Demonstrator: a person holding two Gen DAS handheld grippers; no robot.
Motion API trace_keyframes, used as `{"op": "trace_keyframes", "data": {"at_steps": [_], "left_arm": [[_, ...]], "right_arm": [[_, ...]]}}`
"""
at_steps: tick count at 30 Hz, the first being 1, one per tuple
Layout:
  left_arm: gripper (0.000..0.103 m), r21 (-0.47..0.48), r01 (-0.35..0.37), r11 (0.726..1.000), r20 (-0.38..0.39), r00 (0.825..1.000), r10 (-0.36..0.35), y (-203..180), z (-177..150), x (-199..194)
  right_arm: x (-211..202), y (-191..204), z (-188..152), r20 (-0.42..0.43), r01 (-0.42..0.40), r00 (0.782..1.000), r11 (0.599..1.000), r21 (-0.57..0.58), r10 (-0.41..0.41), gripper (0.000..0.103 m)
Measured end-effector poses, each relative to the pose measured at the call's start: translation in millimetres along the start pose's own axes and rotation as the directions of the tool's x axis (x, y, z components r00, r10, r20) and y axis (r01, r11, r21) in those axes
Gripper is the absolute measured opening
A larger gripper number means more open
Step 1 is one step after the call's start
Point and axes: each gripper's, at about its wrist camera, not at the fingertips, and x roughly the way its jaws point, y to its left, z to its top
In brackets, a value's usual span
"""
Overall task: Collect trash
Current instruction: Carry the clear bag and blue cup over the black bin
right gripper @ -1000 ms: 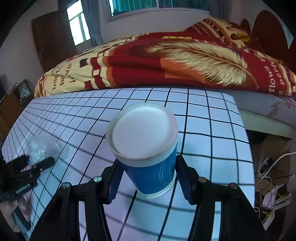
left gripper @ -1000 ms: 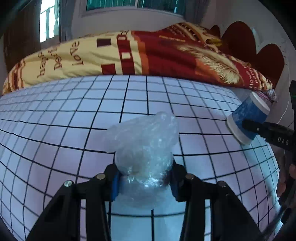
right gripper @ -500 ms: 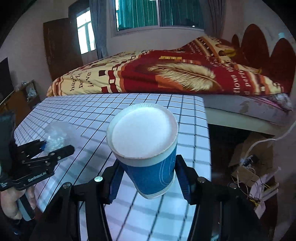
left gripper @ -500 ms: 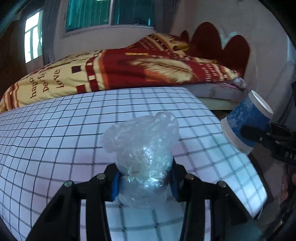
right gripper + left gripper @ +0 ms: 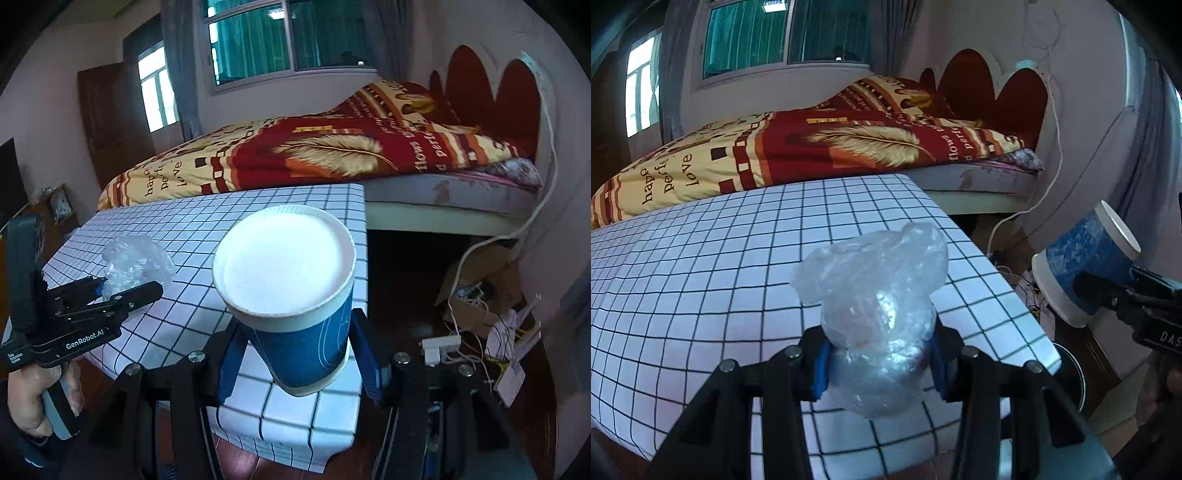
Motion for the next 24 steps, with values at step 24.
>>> {"op": "trace_keyframes", "data": {"at_steps": [24], "left_arm": [[0.044,0.103,0.100,0.990,-0.029,0.995,-0.098,-77.6,-22.7,-9.3]], "right_arm": [[-76.5,-86.9,-61.2,0.030,0.133,0.990,0.977,0.164,-0.140,0.057]]}}
